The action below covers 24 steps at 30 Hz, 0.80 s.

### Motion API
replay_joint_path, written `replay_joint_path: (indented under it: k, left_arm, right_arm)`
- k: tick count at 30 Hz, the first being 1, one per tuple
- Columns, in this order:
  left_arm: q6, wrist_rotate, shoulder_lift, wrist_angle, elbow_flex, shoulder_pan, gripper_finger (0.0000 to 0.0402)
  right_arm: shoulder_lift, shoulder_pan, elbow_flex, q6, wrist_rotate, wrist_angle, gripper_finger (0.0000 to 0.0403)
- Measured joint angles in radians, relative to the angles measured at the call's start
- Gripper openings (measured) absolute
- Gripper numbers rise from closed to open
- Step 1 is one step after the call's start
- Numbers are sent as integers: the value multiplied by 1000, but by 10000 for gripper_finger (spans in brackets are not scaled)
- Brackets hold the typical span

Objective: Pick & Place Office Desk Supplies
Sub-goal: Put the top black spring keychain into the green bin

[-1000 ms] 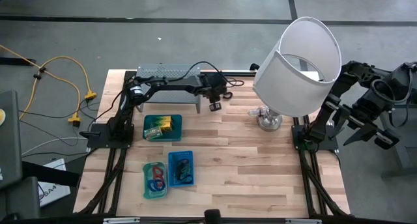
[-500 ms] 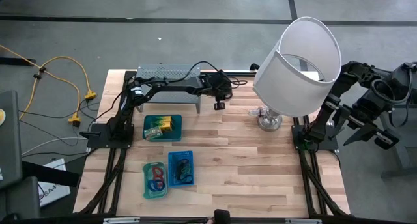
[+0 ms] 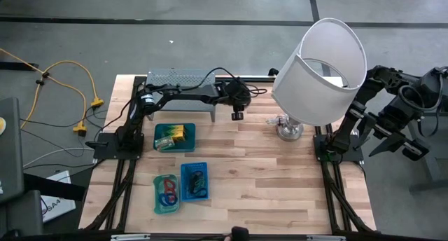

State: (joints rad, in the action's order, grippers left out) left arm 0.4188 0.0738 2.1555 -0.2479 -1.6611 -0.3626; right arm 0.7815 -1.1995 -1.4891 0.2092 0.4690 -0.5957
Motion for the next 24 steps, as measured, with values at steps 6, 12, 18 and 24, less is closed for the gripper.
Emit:
replay_joint_path:
  k: [6, 12, 18, 24]
  left_arm:
    - [-25, 15, 19, 2, 0, -5, 146]
    - [-45, 26, 55, 47, -1, -10, 146]
    - [-42, 31, 68, 53, -1, -10, 146]
    - [-31, 33, 70, 46, -1, -8, 146]
  right_arm:
    - [0, 0, 0, 0, 0, 0, 120]
    - [0, 0, 0, 0, 0, 0, 120]
    - [0, 0, 0, 0, 0, 0, 120]
    - [0, 0, 0, 0, 0, 0, 120]
